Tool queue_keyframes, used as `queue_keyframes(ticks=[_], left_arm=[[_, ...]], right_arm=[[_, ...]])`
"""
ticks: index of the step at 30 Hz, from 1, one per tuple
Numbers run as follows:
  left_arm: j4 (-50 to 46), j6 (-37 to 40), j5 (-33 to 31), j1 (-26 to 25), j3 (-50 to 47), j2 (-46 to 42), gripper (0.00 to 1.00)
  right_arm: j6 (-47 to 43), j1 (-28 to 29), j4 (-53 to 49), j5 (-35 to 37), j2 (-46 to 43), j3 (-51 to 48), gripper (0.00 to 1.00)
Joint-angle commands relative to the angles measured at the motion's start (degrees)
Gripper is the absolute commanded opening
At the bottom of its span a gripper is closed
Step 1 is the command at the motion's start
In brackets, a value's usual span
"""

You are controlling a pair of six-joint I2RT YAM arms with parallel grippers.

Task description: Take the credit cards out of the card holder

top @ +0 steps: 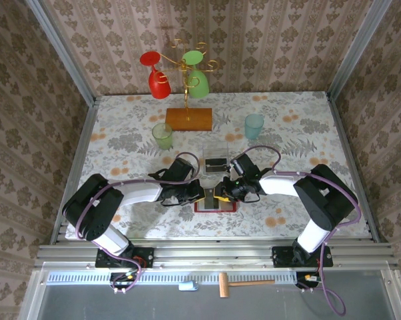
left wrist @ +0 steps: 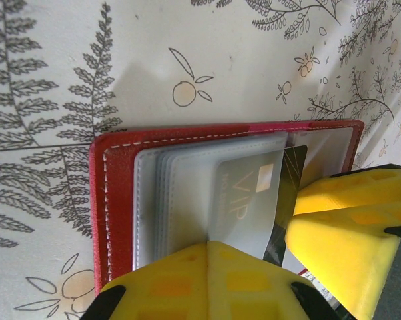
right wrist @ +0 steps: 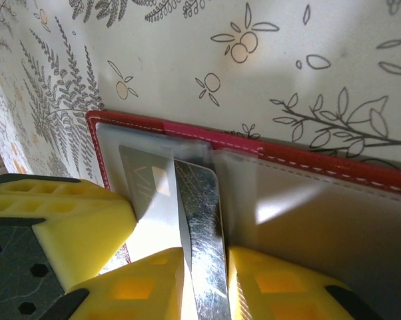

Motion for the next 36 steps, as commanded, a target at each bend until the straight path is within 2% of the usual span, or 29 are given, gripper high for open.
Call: queue_keyframes(ticks=[1, 22, 36], left_arm=[[-3.79, 1.41, -1.43, -0.34, 0.52, 1.16, 0.07], [-4.52, 1.44, -1.78, -0.59, 0.69, 1.22, 0.07], [-4.32, 1.46, -1.60, -0.64, 1.03, 1.49, 0.07]], right_arm=[[0.63, -0.25, 1.33, -1.87, -0.36, -0.89, 0.22], [0.04, -1.03, 1.75, -1.75, -2.07, -2.77, 0.11], [-3.96, -3.91, -4.31, -1.26, -6.92, -4.56, 0.08]])
